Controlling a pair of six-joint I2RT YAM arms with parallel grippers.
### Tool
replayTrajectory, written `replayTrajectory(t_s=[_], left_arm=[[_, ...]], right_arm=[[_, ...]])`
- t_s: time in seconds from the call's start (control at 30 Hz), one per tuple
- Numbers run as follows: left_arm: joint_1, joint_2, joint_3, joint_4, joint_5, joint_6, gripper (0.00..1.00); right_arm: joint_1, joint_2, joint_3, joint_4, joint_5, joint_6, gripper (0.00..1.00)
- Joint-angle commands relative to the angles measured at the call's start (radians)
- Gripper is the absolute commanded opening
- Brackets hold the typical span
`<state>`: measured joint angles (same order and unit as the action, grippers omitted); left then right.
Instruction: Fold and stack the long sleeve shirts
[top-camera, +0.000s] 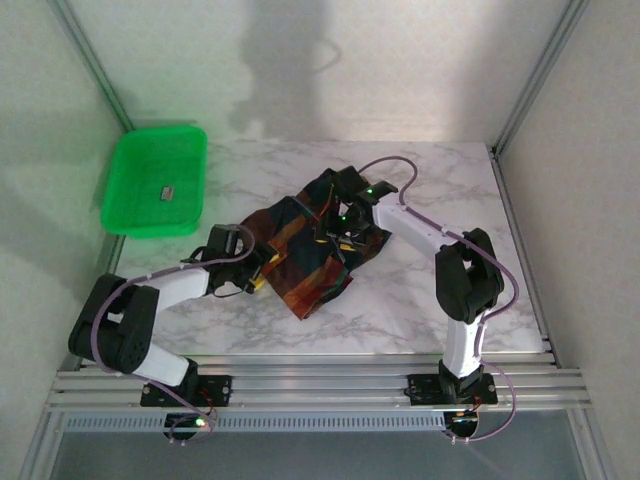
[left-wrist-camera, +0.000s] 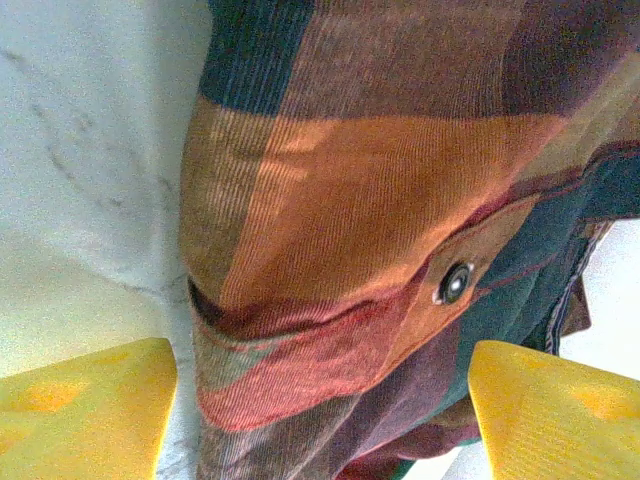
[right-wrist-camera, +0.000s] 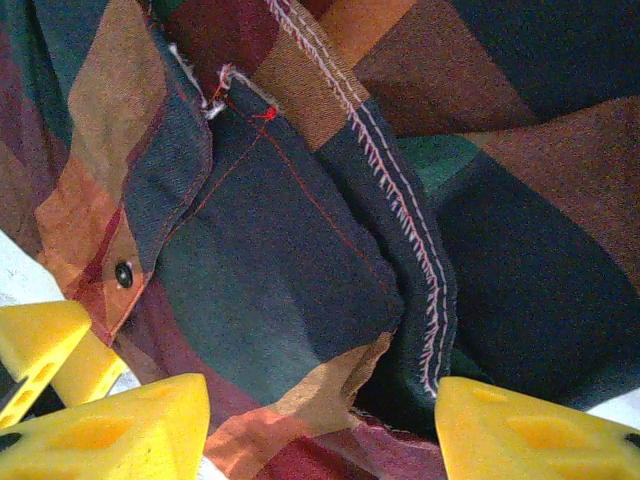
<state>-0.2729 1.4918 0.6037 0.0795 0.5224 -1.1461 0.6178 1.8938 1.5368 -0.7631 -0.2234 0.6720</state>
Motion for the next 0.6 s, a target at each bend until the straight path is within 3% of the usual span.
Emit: replayTrajectory(t_s=[0.0,0.2,0.47,0.57], left_arm=[[0.009,0.041,0.057,0.052,-0.041,-0.014,0.73],[0.017,0.139,0.125,0.034,-0.050,0.049,0.53],[0.034,0.169,0.249,-0.209,-0.140,0.252,0.04],[0.038,0.153,0.308,-0.346,-0.226,0.364,0.00]], right_arm=[[-0.013,-0.032,-0.025,-0.003,-0.023,-0.019,0.62],[-0.050,-0.049,-0.066,0.020,-0.023,-0.010,0.62],[-0.083,-0.090,-0.097,0.017,-0.035,-0.052,0.62],[-0.086,-0.103,-0.115,0.036,-0.054,-0.061,0.62]])
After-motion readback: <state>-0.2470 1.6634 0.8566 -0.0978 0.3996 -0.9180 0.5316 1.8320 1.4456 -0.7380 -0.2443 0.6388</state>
